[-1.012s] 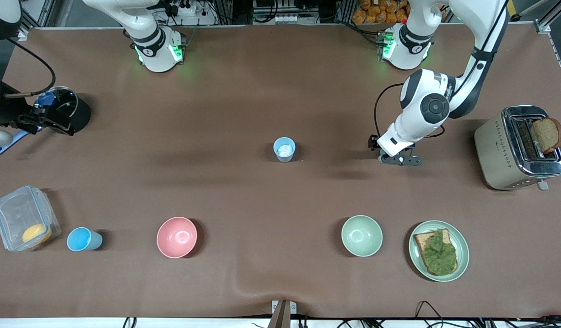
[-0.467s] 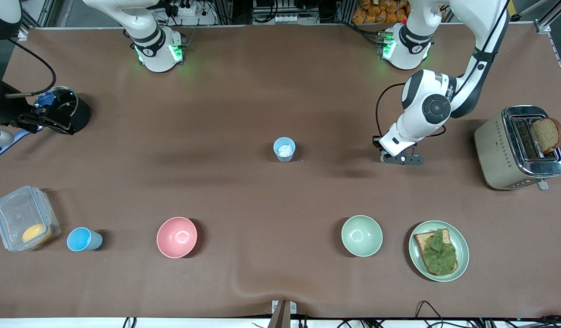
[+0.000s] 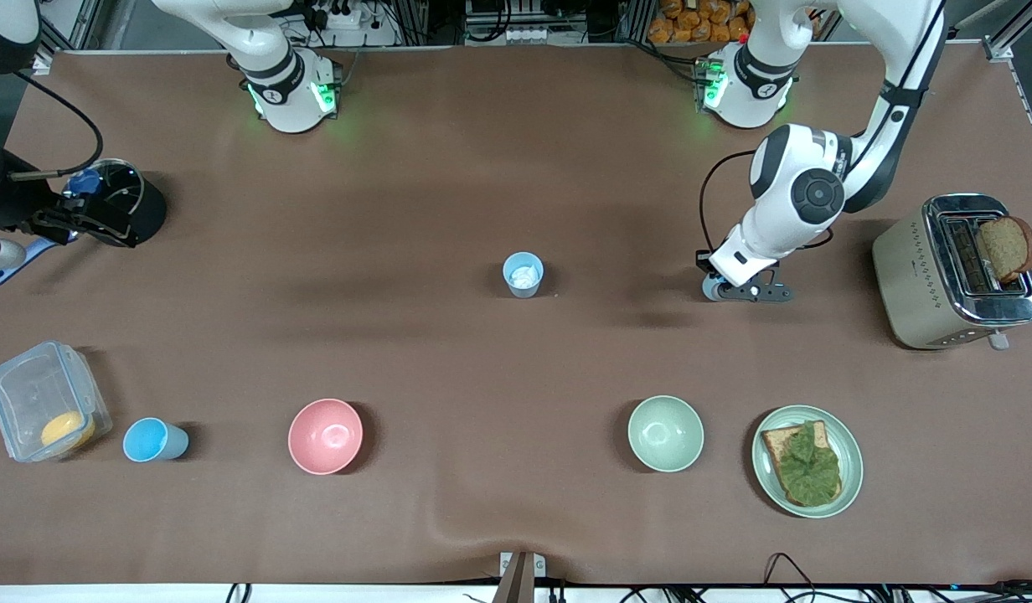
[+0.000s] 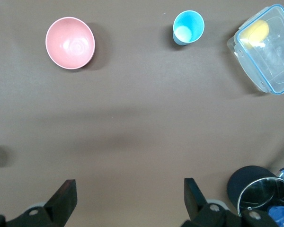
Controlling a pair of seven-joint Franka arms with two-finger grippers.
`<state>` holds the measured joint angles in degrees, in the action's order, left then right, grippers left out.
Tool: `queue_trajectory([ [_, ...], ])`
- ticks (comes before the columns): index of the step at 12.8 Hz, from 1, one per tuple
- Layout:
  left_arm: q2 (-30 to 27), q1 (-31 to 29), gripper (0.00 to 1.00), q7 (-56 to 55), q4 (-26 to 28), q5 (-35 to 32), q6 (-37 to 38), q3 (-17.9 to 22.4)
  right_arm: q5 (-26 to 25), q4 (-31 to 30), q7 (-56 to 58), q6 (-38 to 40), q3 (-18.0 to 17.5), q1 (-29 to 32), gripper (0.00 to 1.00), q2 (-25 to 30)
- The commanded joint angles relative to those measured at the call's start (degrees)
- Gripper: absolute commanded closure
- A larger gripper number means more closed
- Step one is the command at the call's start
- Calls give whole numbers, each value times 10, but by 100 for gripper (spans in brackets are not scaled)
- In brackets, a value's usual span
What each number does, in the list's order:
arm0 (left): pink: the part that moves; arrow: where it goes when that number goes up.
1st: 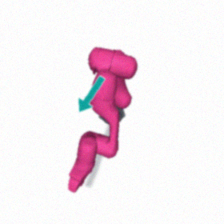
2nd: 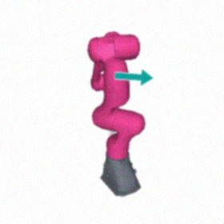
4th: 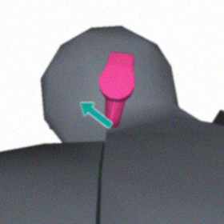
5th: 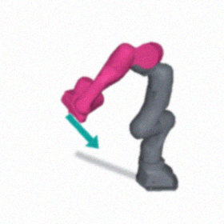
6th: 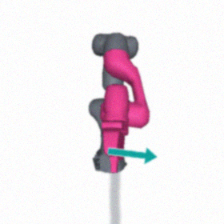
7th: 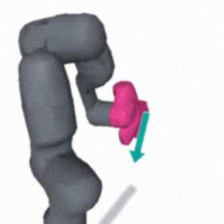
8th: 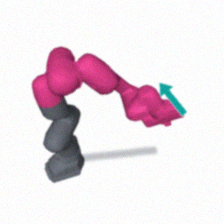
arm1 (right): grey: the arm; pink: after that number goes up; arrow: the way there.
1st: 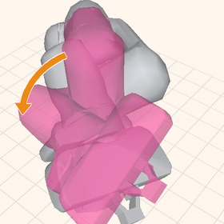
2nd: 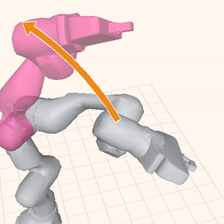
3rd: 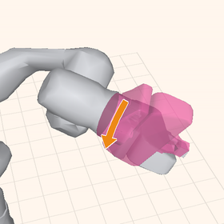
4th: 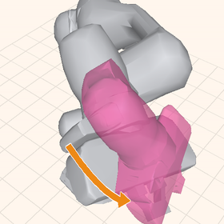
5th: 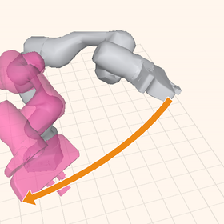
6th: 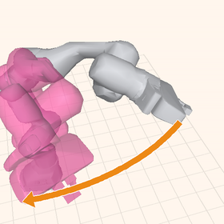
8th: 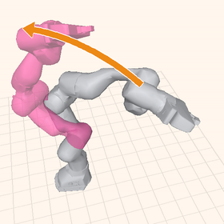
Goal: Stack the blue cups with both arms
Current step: 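Lift the blue cup with the left gripper and carry it over the placed cup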
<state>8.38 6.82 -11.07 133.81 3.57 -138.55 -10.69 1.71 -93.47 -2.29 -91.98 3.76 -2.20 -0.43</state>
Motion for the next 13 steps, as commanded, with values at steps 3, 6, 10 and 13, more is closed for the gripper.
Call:
queue_trajectory([
  [3, -57, 2, 100, -7, -94, 9, 107, -47, -7, 8, 2, 13, -9, 13, 0, -3],
  [6, -40, 34, 100, -15, -171, 18, 125, -65, -7, 8, 2, 13, -10, 14, 0, -3],
  [10, 18, 121, 100, -98, -262, 19, 137, -63, -7, 8, 1, 13, -9, 14, 0, -3],
  [13, 67, 192, 100, -179, -311, 16, 143, -53, -7, 8, 2, 13, -9, 14, 0, -3],
])
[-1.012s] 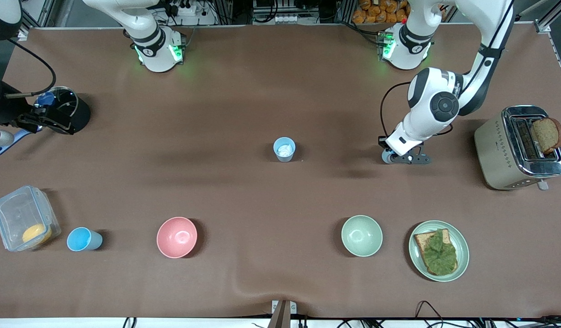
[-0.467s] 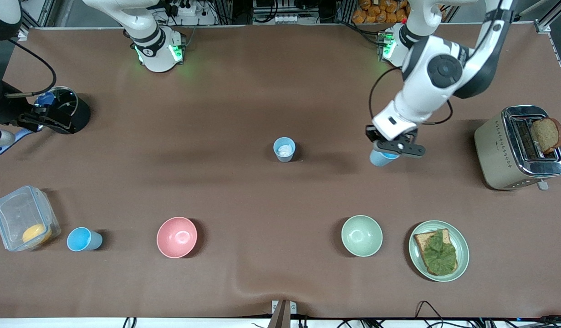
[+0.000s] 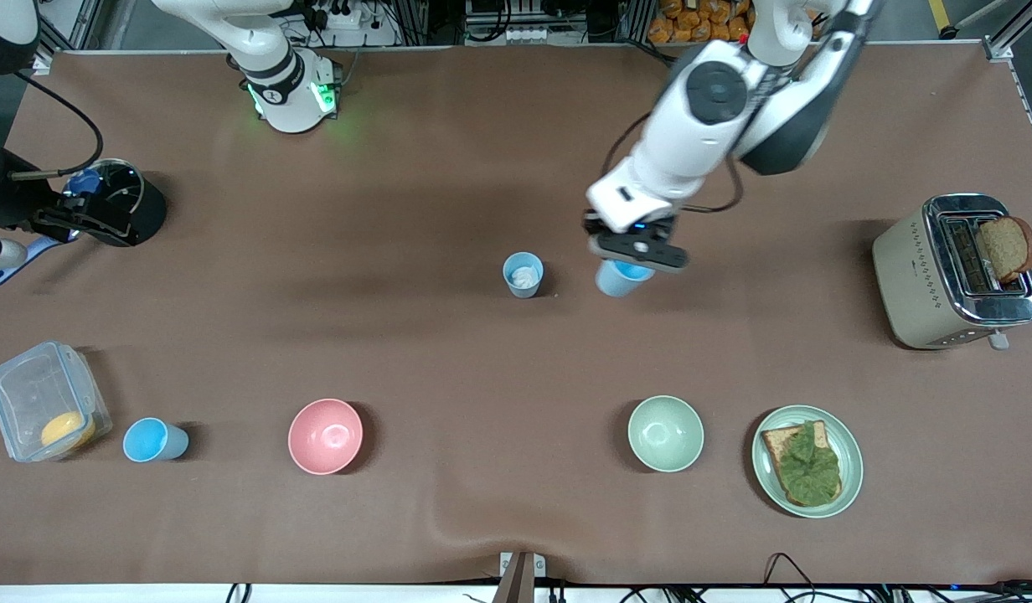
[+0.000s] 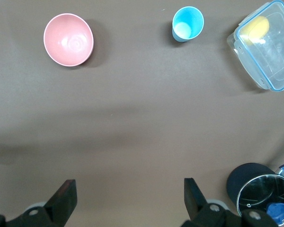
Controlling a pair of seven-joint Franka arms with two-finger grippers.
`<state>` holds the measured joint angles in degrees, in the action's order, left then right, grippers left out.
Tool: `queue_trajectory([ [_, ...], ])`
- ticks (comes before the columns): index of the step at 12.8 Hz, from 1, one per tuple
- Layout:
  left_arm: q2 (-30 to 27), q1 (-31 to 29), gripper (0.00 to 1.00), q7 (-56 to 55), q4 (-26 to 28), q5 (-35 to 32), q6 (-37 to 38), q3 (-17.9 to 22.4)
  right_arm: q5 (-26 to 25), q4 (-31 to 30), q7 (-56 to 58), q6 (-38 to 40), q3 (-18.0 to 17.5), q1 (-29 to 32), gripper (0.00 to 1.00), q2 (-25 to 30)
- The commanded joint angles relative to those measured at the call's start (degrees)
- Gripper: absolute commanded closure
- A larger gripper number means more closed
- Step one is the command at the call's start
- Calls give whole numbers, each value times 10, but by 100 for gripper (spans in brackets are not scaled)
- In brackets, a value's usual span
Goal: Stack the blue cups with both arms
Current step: 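Lift the blue cup with the left gripper and carry it over the placed cup, then lower the held cup into the placed cup and open the left gripper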
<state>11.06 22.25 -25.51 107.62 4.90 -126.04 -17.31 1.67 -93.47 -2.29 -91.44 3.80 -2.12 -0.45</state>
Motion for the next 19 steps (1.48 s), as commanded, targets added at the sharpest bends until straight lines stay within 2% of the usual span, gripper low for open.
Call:
queue_trajectory([
  [1, 56, 66, 100, -58, -62, 3, 18, 22, -7, 8, 2, 7, -10, 13, 0, -3],
  [3, 87, 116, 100, -86, -93, -1, 19, 49, -7, 8, 2, 7, -10, 13, 0, -3],
  [7, 133, 170, 100, -121, -136, 0, 19, 73, -7, 8, 1, 7, -10, 13, 0, -3],
  [10, 150, 188, 100, -125, -148, -1, 18, 94, -6, 7, 1, 8, -10, 13, 0, -3],
  [13, 173, 197, 100, -129, -155, -1, 12, 96, -7, 8, 1, 7, -10, 12, 0, -3],
  [19, 176, 205, 100, -148, -152, -3, 10, 96, -6, 8, 1, 10, -10, 10, 0, -3],
])
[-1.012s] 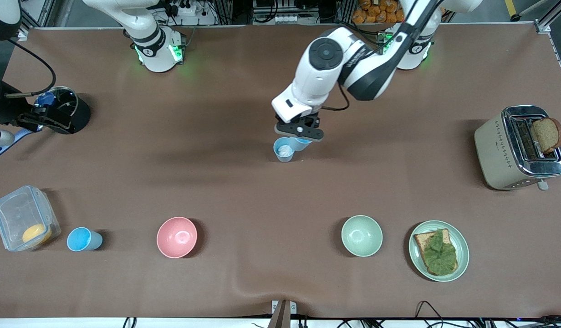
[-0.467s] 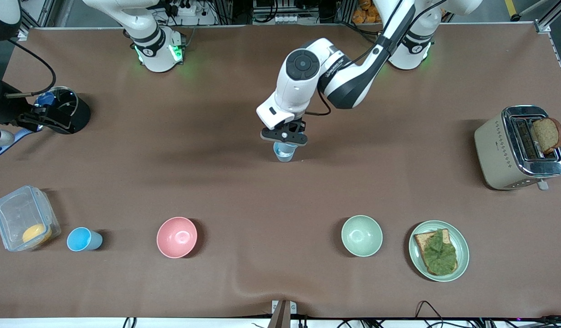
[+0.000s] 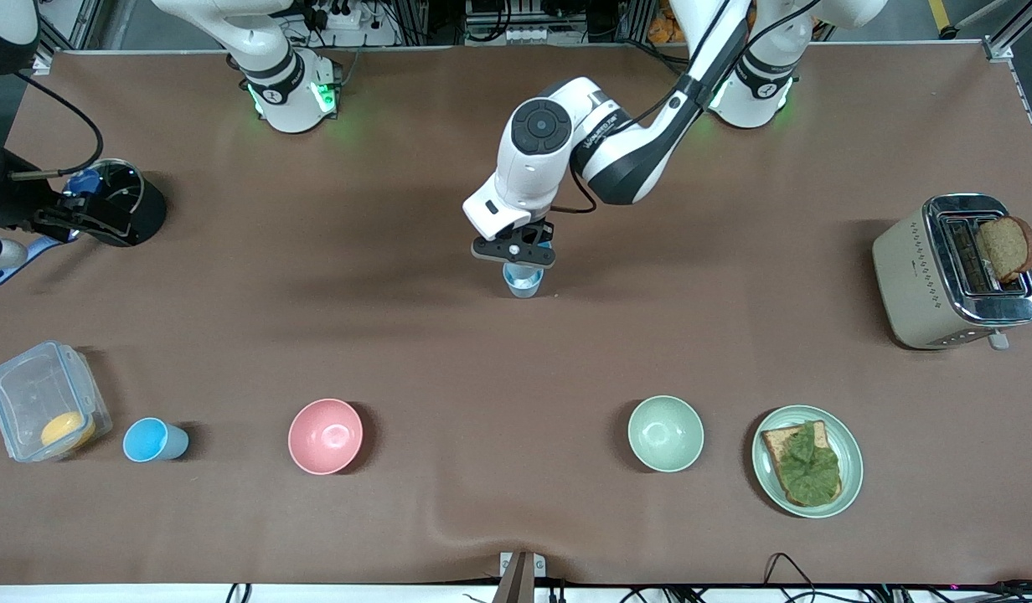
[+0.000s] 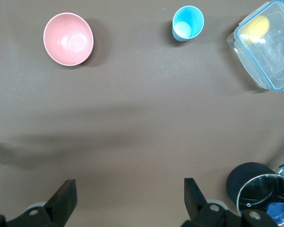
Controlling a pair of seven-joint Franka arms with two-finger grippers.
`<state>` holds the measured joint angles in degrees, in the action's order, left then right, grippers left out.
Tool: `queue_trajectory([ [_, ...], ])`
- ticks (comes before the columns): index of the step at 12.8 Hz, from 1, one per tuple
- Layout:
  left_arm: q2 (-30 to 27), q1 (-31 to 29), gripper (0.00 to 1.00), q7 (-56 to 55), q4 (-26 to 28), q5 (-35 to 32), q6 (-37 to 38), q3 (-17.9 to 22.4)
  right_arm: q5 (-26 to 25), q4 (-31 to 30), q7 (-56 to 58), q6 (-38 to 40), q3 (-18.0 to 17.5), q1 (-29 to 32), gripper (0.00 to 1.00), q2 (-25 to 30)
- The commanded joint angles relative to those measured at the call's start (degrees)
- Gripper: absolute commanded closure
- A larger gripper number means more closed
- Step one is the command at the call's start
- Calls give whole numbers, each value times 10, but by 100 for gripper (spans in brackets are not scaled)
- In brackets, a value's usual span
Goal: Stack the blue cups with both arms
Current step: 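Lower the held cup into the placed cup and open the left gripper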
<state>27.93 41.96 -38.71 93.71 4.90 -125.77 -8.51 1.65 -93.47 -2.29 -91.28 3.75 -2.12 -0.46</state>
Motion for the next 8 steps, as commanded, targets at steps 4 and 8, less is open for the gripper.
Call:
queue_trajectory([
  [4, 11, 8, 100, -14, -11, -6, 2, 9, -6, 8, 1, 10, -9, 9, 0, -2],
  [8, 13, 15, 100, -7, -12, -6, 1, 19, -6, 8, 1, 10, -10, 9, 0, -2],
])
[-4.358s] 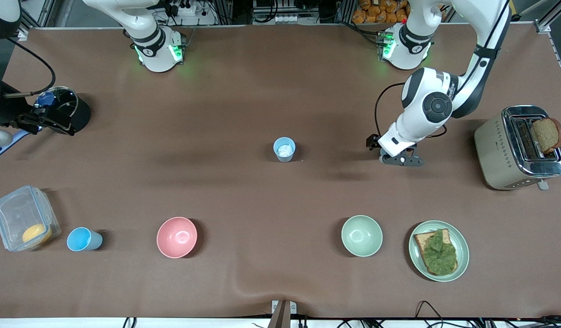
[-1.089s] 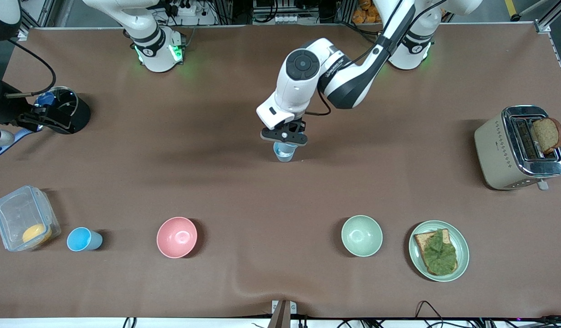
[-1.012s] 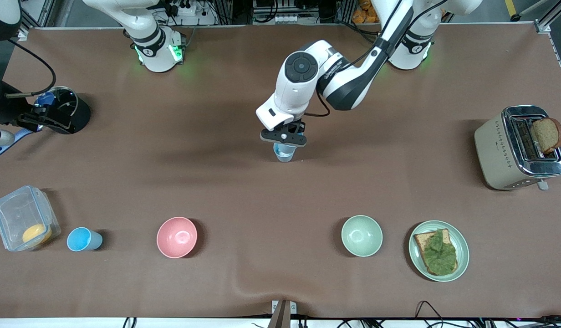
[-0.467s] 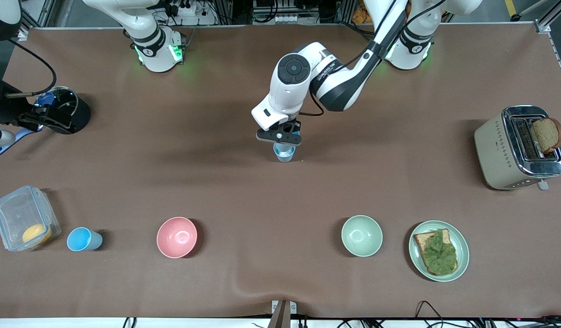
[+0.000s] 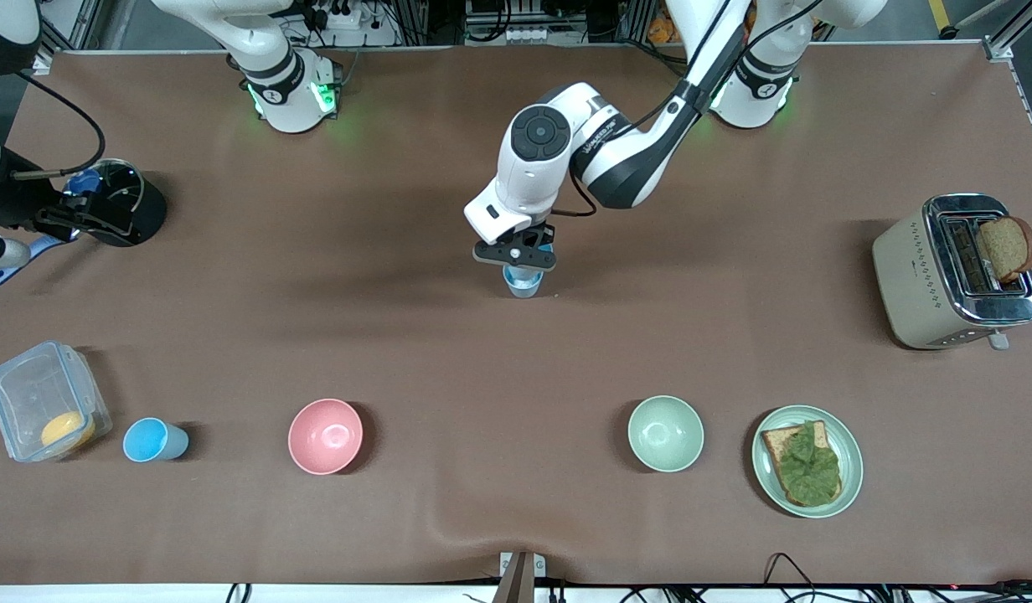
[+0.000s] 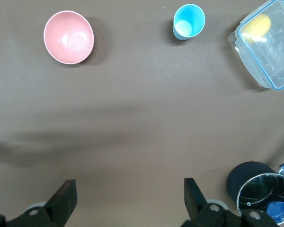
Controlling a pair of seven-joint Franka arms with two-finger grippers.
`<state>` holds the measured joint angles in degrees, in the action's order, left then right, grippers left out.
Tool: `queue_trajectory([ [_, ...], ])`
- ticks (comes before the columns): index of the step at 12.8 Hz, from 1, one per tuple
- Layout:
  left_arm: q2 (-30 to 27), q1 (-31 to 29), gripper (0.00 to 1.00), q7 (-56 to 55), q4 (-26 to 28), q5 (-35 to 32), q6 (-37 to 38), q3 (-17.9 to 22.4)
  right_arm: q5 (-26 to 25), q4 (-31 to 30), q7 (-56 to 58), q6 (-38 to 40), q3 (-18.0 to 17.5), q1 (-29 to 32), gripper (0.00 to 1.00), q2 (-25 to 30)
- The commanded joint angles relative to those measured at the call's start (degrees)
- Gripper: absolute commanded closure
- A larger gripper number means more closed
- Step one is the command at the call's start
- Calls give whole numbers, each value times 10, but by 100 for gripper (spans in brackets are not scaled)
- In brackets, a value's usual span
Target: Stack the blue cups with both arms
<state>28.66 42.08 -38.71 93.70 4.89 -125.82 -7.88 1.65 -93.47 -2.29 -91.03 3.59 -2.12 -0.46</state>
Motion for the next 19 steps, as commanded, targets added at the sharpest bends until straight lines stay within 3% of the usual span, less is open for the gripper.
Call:
queue_trajectory([
  [1, 7, 13, 98, -7, -12, -5, 0, 16, -6, 8, 1, 8, -9, 9, 0, -2],
  [2, 10, 13, 92, -6, -12, -5, 0, 18, -6, 8, 1, 8, -9, 9, 0, -2],
  [6, 10, 14, 91, -6, -12, -4, 0, 18, -4, 8, 1, 8, -9, 9, 0, -2],
  [7, 10, 14, 86, -7, -13, -4, 0, 18, -4, 8, 1, 8, -9, 9, 0, -2],
  [8, 9, 14, 66, -6, -12, -6, 0, 20, -3, 8, 1, 8, -9, 9, 0, -2],
  [9, 3, 14, 3, -6, -12, -6, 0, 23, -3, 8, 0, 8, -9, 9, 0, -2],
  [15, -85, -51, 0, -9, 0, -16, 71, 25, -2, 8, 1, 9, -9, 8, 0, -2],
  [19, -181, -152, 0, 56, 49, -19, 139, 20, -1, 8, 1, 13, -9, 10, 0, -2],
])
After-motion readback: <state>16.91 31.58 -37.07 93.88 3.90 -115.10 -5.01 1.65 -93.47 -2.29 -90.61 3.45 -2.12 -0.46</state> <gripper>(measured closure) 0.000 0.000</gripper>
